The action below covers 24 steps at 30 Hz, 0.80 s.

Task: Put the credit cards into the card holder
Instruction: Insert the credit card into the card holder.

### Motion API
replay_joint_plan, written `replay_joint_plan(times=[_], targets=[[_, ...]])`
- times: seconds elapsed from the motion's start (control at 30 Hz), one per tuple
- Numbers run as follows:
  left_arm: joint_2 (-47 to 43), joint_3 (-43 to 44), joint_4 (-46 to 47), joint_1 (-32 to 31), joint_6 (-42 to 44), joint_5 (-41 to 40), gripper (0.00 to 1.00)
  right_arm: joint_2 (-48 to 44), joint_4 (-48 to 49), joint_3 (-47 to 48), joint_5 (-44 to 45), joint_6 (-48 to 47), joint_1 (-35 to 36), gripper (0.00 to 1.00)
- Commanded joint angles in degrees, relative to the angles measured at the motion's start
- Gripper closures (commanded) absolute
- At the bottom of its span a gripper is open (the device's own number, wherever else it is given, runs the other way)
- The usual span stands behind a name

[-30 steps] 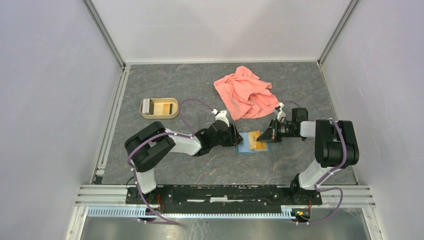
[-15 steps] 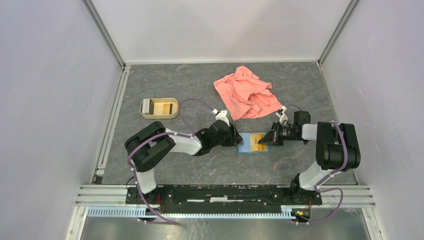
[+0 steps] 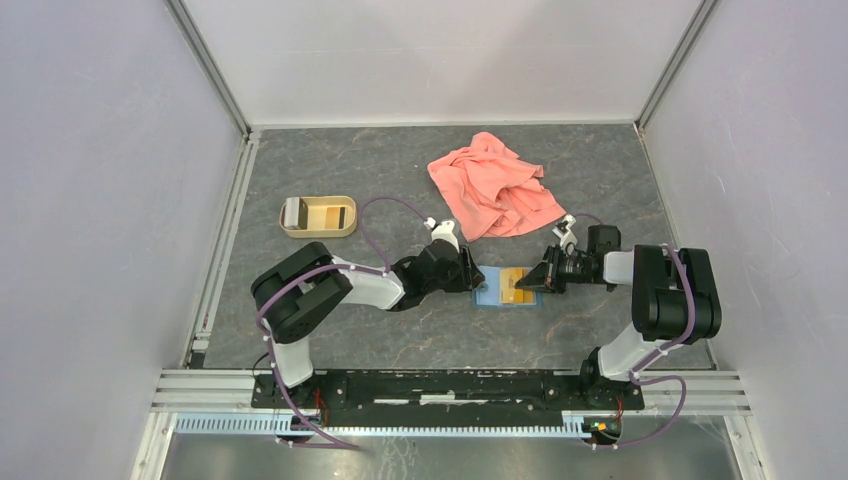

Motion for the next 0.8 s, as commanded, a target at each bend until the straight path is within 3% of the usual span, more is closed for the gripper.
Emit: replay_joint_plan(times=[0.0, 0.43, 0.6, 0.77], targets=[[4.1, -1.9, -10.0, -0.6, 2.6, -0.4, 0.51, 0.0, 3.5, -1.4, 0.7, 2.5, 0.1, 0.97], [4.7, -2.0, -8.4, -0.7, 2.2, 0.9, 0.53, 3.4, 4.4, 1.6, 0.2, 1.3, 5.6, 0.91], [4.0, -2.6, -8.1, -0.8, 1.9, 0.6, 0.53, 4.3, 5.9, 3.2, 1.2, 0.9, 8.5, 0.80], [3.5, -2.8, -8.1, -0.7, 2.0, 0.5, 0.53, 4.6, -1.1, 5.6, 2.2, -5.9, 8.6, 0.69]])
